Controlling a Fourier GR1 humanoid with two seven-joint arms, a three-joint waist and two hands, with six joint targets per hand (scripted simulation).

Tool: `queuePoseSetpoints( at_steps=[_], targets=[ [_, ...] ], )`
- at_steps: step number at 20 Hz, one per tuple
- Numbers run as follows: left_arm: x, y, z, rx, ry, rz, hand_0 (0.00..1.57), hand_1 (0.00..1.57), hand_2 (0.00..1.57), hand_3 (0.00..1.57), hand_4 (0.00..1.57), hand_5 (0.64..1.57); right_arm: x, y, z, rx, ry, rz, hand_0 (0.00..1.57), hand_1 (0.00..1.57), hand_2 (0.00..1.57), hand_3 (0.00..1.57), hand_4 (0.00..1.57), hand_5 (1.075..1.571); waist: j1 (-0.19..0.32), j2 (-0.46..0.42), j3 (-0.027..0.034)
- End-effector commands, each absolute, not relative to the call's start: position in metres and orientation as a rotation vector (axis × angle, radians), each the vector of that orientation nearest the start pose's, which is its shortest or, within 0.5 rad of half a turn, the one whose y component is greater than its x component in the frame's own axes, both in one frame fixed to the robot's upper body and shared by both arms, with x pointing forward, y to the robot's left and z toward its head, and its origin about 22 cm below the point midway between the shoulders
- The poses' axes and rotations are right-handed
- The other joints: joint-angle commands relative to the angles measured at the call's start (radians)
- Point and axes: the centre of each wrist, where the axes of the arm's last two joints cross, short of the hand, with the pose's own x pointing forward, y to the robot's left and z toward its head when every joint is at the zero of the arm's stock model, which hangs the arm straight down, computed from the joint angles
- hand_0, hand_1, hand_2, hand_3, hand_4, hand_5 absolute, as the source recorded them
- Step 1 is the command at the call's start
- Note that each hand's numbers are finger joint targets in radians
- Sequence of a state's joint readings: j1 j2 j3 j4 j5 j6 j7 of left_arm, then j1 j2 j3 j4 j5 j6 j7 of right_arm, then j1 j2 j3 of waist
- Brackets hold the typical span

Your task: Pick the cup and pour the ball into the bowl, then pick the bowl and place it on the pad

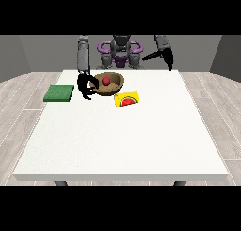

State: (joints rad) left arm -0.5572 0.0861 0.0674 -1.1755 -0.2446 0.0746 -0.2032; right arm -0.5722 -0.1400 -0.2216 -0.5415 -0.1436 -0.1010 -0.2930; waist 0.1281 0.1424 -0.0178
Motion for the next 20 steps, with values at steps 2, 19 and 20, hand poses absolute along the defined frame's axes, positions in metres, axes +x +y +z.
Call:
queuePoseSetpoints(
  at_steps=[2, 19, 20],
  targets=[
    [0.366, 0.234, 0.057, 0.241, -1.871, -0.276, 0.00, 0.00, 0.00, 0.00, 0.00, 1.570, 0.349, -0.268, -0.066, -0.164, -1.238, -0.113, 1.57, 1.57, 1.57, 1.57, 1.03, 1.555, -0.033, -0.025, 0.0175],
    [0.342, 0.257, 0.005, 0.334, -1.790, -0.219, 0.00, 0.00, 0.00, 0.00, 0.00, 1.568, 0.361, -0.362, 0.005, -0.110, -1.210, -0.141, 1.57, 1.57, 1.57, 1.57, 1.06, 1.559, -0.140, -0.086, 0.0180],
    [0.348, 0.249, 0.005, 0.332, -1.835, -0.203, 0.00, 0.00, 0.00, 0.00, 0.00, 1.567, 0.377, -0.367, 0.036, -0.111, -1.263, -0.137, 1.57, 1.57, 1.57, 1.57, 1.06, 1.559, -0.143, -0.017, 0.0178]
  ],
)
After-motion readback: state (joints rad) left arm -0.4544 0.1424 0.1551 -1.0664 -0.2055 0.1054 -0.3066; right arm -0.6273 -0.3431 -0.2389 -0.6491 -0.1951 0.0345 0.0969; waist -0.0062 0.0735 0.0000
